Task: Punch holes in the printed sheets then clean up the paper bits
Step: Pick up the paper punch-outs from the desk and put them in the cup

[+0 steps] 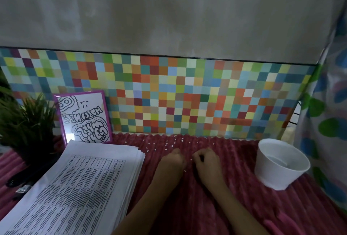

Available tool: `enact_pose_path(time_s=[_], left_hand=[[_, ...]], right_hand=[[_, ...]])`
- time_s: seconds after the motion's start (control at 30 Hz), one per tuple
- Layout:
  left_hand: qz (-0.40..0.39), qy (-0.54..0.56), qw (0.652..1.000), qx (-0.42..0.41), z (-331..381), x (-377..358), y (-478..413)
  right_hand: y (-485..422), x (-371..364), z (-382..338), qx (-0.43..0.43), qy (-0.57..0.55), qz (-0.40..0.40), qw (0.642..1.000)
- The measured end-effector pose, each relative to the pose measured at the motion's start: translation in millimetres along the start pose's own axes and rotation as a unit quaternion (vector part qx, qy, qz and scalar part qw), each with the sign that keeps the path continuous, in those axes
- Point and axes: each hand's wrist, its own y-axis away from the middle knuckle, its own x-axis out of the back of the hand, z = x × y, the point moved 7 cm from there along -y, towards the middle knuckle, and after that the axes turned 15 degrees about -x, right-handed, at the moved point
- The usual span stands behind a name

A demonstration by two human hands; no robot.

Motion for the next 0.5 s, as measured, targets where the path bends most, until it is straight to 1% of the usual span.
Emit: enact_pose_path(time_s=[0.07,0.13,0.2,0.27,0.33,0.4,0.5], left_hand=[[-0.007,-0.015,1.0,-0.013,2,2,-2],[-0.001,-0.03,1.0,-0.01,1,10,-3],[0.011,-0.019,0.999,-0.042,5,15,-4],[0.026,-0.014,0.999,-0.046,5,19,-3],[0.028,-0.009,0.999,-0.031,5,17,-3],[0.015,-0.004,1.0,0.007,4,15,-3],[0.004,0.023,0.999,0.04,2,8,3]], right_hand=[[-8,-3,-3,-0.001,0.013,-0.008,1.0],[-9,-8,-3,0.001,0.05,-0.02,0.999],[-8,-10,-2,0.011,0.075,-0.023,0.997],[-5,-9,-3,0.032,0.071,-0.018,0.997],[-3,-7,-4,0.04,0.059,-0.019,0.997],[-1,-7,-5,0.049,0.06,-0.023,0.997],[1,-9,-7,0.072,0.098,-0.018,0.992]])
